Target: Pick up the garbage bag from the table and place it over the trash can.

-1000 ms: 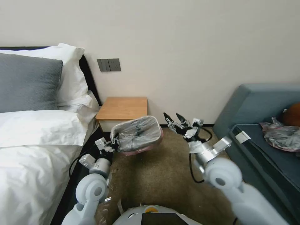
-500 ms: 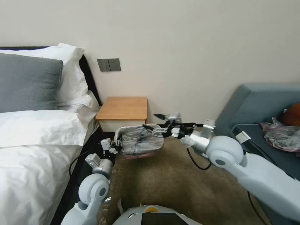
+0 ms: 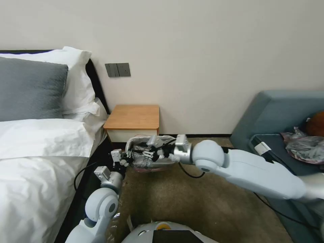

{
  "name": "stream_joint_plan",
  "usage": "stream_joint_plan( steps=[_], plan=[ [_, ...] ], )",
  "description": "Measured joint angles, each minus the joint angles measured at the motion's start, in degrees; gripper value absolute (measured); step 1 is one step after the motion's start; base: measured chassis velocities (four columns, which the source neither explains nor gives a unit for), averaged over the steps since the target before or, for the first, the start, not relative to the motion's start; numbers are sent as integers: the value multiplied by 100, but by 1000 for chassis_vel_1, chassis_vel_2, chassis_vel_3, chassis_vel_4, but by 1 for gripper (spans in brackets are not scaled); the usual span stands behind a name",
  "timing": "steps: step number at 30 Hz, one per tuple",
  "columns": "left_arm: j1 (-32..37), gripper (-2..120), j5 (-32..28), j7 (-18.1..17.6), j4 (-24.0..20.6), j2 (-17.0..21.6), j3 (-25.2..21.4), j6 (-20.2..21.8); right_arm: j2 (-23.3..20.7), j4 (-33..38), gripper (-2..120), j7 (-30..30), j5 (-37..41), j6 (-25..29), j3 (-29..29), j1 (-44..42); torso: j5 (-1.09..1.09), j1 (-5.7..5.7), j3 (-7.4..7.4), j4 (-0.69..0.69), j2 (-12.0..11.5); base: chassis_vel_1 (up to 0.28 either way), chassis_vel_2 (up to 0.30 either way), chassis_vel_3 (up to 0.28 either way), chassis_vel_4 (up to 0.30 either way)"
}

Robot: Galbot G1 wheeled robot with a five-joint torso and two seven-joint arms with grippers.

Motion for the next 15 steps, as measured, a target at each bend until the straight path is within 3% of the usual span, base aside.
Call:
stream_joint_plan(
  steps=[6,15],
  plan=[
    [21,3,186,165,-2,36,-15,-56,430,-300,0,253,-557,-398,-590,417,0,0,0,0,0,0,0,0,0],
    [14,3,181,175,10,130,-17,-87,785,-713,0,331,-916,-761,-755,522,1,0,0,1,0,0,0,0,0]
  ],
)
